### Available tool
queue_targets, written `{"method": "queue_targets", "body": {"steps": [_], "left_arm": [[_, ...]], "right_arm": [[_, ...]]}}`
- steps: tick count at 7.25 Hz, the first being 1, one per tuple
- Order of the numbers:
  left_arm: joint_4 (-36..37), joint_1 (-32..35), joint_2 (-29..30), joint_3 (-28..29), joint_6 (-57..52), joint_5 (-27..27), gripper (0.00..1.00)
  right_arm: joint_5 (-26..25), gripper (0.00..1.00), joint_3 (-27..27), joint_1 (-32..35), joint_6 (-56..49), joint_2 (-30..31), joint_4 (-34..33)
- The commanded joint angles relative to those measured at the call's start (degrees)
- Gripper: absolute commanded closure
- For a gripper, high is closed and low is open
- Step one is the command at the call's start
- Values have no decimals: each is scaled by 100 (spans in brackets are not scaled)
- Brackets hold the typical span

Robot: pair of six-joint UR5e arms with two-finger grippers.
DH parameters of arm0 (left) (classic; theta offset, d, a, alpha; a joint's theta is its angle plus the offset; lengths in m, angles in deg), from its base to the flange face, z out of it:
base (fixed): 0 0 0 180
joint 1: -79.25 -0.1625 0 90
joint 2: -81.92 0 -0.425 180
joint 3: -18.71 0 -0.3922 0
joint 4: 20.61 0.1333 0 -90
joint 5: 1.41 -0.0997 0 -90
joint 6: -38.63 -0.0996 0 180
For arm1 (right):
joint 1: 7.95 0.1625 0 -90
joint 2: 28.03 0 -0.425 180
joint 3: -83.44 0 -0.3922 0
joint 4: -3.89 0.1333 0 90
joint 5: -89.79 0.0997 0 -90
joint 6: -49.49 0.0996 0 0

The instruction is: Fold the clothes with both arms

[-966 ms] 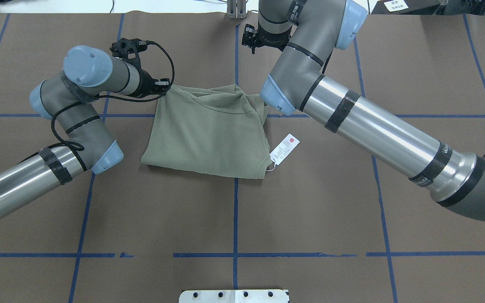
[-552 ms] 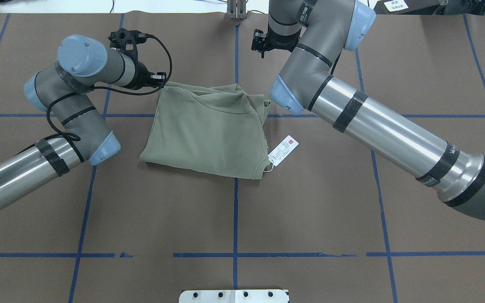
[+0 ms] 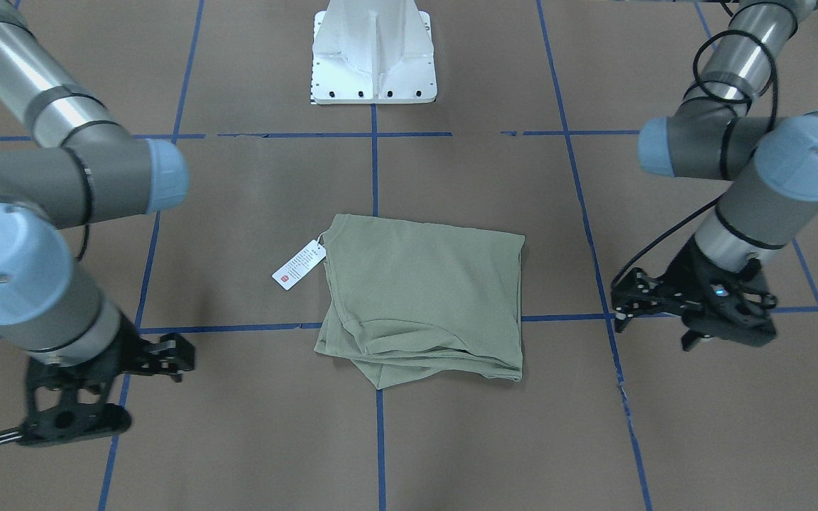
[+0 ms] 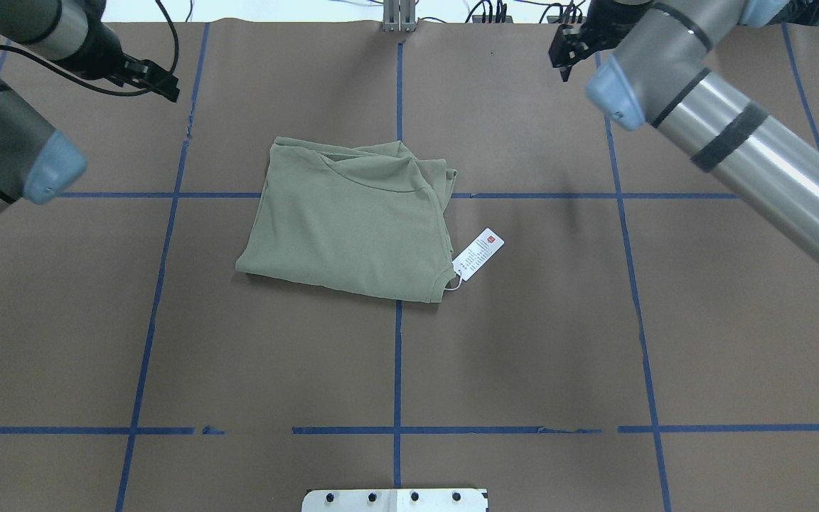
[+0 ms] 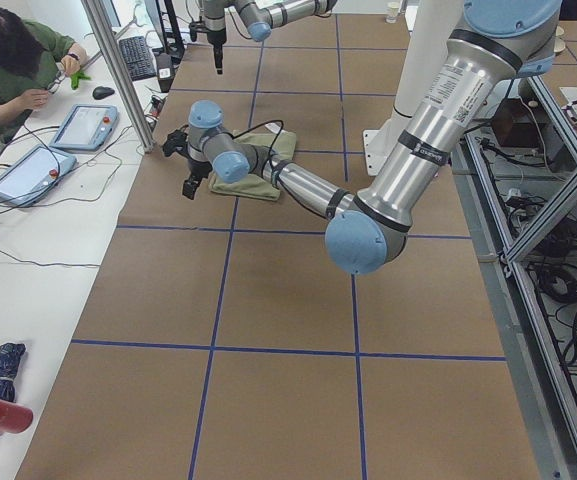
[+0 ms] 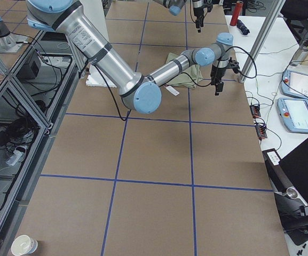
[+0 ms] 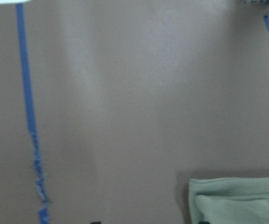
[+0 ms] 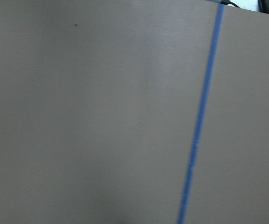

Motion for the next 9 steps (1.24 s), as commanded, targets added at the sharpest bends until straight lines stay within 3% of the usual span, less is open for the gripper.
{"method": "queue_targets", "body": {"steps": [1, 3, 6, 8, 9], "left_arm": [[1284, 1037, -618, -719, -2419, 90, 0], [1560, 2100, -1206, -739, -3602, 458, 0], [1702, 3016, -1970, -808, -4098, 512, 0], [1676, 3064, -2815, -907, -4063, 442, 0], [1806, 3064, -3035, -1123, -4020, 433, 0]], "right_arm": [[242, 0, 870, 1090, -2240, 1048, -756], [496, 0, 1810, 1882, -3563, 2215, -1330], [821, 0, 2865, 2615, -3613, 4392, -1192], [813, 0, 2886, 2651, -3596, 5257, -719], [831, 0, 2886, 2651, -3543, 5305, -664]]}}
